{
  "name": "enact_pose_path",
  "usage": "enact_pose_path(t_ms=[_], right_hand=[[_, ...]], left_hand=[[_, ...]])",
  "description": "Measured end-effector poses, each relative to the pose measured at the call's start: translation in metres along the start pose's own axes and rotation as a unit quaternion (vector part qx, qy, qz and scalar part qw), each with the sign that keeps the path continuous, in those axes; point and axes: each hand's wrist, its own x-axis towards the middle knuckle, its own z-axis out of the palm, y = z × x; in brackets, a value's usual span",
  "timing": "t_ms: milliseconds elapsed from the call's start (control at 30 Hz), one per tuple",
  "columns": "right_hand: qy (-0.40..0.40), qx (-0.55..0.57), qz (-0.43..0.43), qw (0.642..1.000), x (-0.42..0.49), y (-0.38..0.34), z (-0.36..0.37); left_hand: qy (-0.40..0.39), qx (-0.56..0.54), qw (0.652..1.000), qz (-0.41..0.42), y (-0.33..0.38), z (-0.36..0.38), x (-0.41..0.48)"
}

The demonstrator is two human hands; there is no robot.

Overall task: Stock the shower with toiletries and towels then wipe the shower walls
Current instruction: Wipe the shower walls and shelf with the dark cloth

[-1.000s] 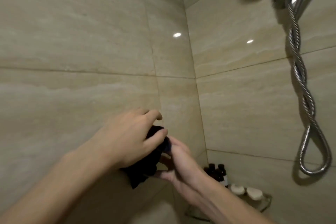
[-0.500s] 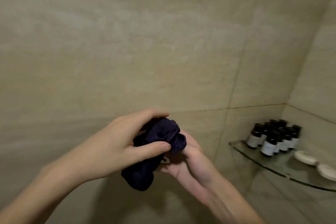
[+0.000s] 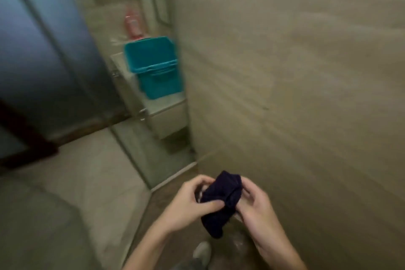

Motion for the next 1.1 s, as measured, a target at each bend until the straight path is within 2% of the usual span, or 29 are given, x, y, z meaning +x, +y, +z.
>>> enact_pose_path(t_ms=[133, 267, 333, 433, 533, 567, 633, 700, 800, 933, 1100], right_hand=[[-0.145, -0.135, 0.011, 0.980, 0.031, 0.039, 0.060], [-0.245, -0.307, 0.012, 0.920, 0.077, 0.057, 0.114], [-0.267, -0.314, 0.024, 0.911, 0.103, 0.058, 0.144], [-0.273, -0.262, 0.054, 0.924, 0.142, 0.057, 0.187], [-0.226, -0.180, 0.106, 0.952, 0.178, 0.064, 0.230], [-0.206, -0.176, 0.104, 0.957, 0.191, 0.069, 0.247], [-0.203, -0.242, 0.063, 0.947, 0.216, 0.084, 0.280], [-0.252, -0.301, 0.043, 0.919, 0.235, 0.096, 0.314], [-0.309, -0.305, 0.073, 0.898, 0.265, 0.109, 0.363], [-0.358, -0.313, 0.109, 0.873, 0.314, 0.128, 0.426], [-0.440, -0.342, 0.126, 0.821, 0.372, 0.147, 0.504]], left_hand=[[0.122, -0.057, 0.988, -0.074, -0.050, -0.053, -0.050], [0.264, -0.115, 0.949, -0.128, -0.078, -0.107, -0.085], [0.349, -0.168, 0.910, -0.144, -0.091, -0.137, -0.094], [0.466, -0.266, 0.825, -0.178, -0.116, -0.186, -0.098], [0.553, -0.319, 0.738, -0.220, -0.147, -0.232, -0.099], [0.572, -0.335, 0.713, -0.228, -0.151, -0.250, -0.098], [0.597, -0.349, 0.682, -0.236, -0.156, -0.283, -0.096], [0.608, -0.342, 0.675, -0.240, -0.159, -0.315, -0.092], [0.607, -0.338, 0.681, -0.232, -0.159, -0.361, -0.079], [0.617, -0.339, 0.669, -0.237, -0.166, -0.410, -0.057], [0.649, -0.306, 0.663, -0.213, -0.164, -0.474, -0.008]])
